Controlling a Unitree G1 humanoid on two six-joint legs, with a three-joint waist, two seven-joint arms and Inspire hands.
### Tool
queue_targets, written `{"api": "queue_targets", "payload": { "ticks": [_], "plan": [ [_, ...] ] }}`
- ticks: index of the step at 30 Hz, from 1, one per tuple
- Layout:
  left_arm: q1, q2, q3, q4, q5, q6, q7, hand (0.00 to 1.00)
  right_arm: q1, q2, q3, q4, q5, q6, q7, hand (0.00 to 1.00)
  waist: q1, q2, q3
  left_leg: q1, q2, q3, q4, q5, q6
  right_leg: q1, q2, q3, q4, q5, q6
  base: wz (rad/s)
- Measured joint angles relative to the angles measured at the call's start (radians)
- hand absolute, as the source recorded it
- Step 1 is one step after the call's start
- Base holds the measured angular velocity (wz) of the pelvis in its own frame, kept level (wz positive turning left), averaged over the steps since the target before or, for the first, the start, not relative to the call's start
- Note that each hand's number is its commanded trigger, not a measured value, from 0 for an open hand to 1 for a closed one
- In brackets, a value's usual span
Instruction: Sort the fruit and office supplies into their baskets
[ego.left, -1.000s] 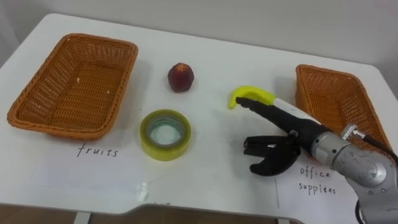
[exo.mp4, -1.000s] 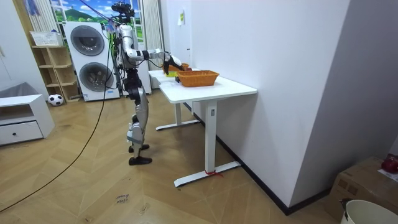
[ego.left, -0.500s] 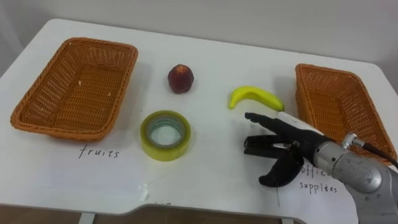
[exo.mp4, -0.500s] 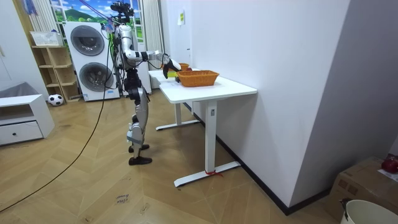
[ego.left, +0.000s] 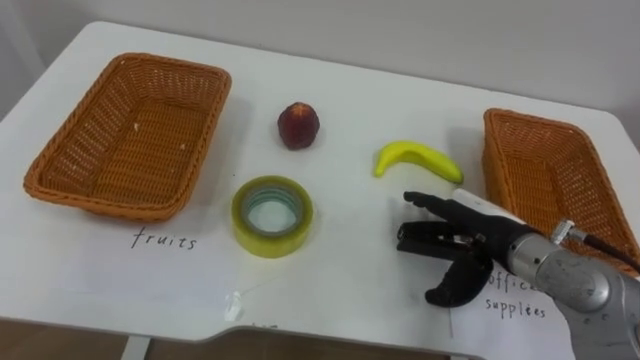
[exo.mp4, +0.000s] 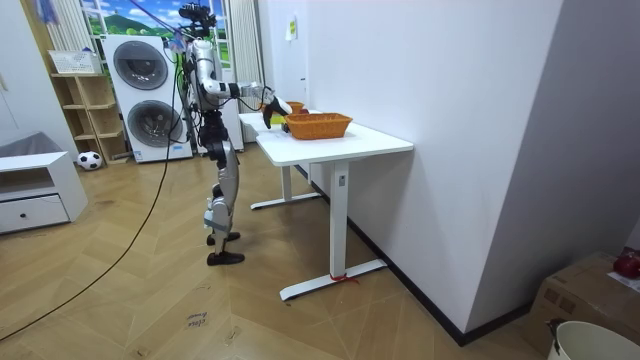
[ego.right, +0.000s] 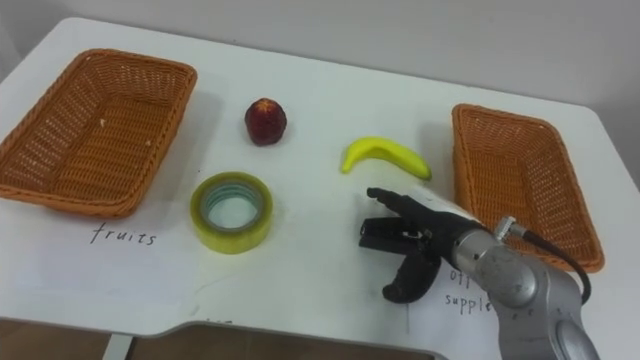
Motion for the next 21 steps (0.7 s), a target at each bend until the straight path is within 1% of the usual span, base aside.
{"api": "queue_targets", "payload": {
  "ticks": [2,5,13,19,21],
  "plan": [
    [0.005,0.001,-0.015,0.000,0.000,0.000,0.004,0.00,0.000,0.000,0.000,0.000,0.000,0.000,-0.001,0.00,-0.007,0.000,0.0000,-0.001,0.000,-0.003,0.000,0.000,0.000,0.001,0.000,-0.001,0.000,0.000,0.000,0.00],
    [0.009,0.000,-0.020,-0.001,-0.004,0.000,0.009,0.00,0.000,0.006,0.000,0.001,0.000,-0.001,-0.004,0.00,-0.016,-0.001,0.0001,0.000,0.000,-0.002,-0.001,0.000,0.000,0.001,0.000,-0.001,0.000,0.000,0.000,0.00],
    [0.008,0.001,-0.035,-0.012,-0.037,-0.002,0.016,0.00,0.000,0.009,0.001,0.014,-0.015,-0.001,-0.011,0.00,-0.016,-0.003,-0.0011,0.002,0.000,0.002,-0.001,0.000,0.000,0.001,-0.001,0.012,0.000,0.000,0.000,0.00],
    [0.011,0.000,-0.039,-0.028,-0.039,-0.002,0.011,0.00,0.000,0.009,0.001,0.034,-0.041,-0.001,-0.017,0.00,-0.015,0.000,0.0006,0.000,0.000,0.001,-0.002,0.000,0.000,-0.001,-0.001,0.002,0.001,0.000,0.000,0.00],
    [0.008,0.000,-0.038,-0.024,-0.038,-0.002,0.013,0.00,0.000,0.017,0.001,0.038,-0.058,-0.001,-0.030,0.00,-0.015,0.000,0.0009,0.000,0.000,0.001,-0.003,0.000,0.000,-0.002,0.000,0.002,0.001,0.000,0.000,0.00]
  ]
}}
